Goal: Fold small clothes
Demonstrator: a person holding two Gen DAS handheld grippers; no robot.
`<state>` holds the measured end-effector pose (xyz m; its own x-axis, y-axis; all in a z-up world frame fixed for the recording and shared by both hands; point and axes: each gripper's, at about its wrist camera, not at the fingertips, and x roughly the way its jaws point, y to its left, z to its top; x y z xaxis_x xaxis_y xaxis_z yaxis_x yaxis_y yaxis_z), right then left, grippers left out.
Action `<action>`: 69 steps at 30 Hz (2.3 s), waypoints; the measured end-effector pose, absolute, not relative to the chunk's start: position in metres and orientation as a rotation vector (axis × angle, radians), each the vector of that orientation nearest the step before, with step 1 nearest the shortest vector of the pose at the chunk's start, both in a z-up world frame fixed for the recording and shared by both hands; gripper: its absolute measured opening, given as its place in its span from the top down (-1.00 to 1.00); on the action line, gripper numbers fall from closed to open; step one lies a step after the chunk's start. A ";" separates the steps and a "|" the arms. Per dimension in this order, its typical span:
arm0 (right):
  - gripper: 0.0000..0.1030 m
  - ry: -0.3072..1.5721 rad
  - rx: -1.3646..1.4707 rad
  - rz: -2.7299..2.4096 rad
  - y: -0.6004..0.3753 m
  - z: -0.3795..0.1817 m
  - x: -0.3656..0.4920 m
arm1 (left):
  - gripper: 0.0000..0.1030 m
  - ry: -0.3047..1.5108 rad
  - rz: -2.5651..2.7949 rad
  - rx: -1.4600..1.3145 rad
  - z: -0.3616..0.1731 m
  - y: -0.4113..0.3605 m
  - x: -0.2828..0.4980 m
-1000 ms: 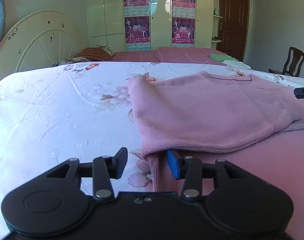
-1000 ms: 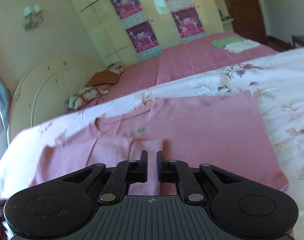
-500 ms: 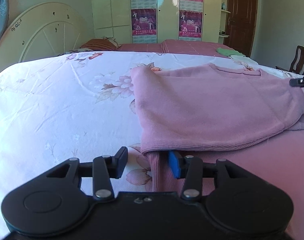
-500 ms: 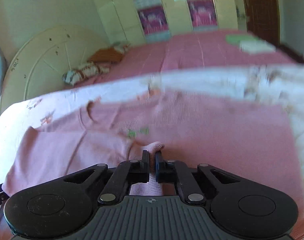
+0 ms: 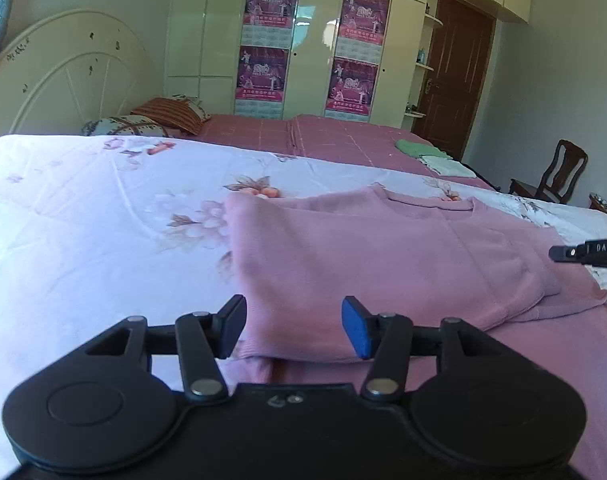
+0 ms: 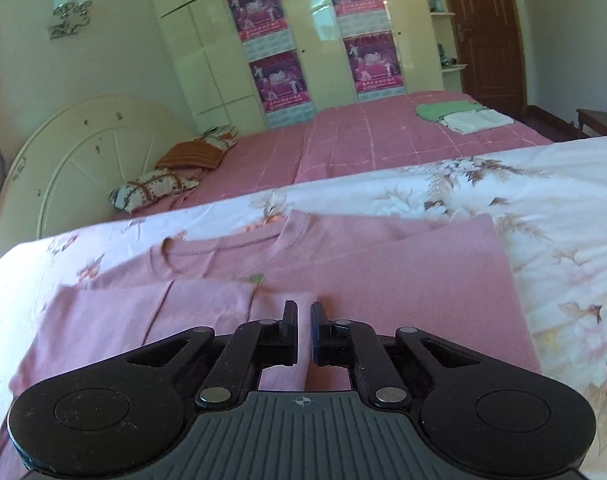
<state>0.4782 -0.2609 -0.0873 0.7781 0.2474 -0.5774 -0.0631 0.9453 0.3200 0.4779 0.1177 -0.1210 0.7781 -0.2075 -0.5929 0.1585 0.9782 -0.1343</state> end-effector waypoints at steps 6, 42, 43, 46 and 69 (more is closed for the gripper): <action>0.89 0.761 0.200 0.182 -0.246 -0.106 0.479 | -0.05 0.671 -0.236 -0.068 -0.130 0.100 0.505; 0.32 0.635 0.160 0.225 -0.237 -0.085 0.453 | -0.46 0.662 -0.158 0.010 -0.147 0.071 0.498; 0.32 0.658 0.140 0.240 -0.230 -0.090 0.455 | -0.41 0.702 -0.141 0.021 -0.155 0.070 0.501; 0.32 0.750 0.102 0.217 -0.228 -0.111 0.461 | -0.39 0.670 -0.160 -0.001 -0.144 0.077 0.500; 0.32 0.595 0.126 0.031 -0.330 -0.085 0.460 | -0.55 0.579 -0.155 0.043 -0.125 0.085 0.519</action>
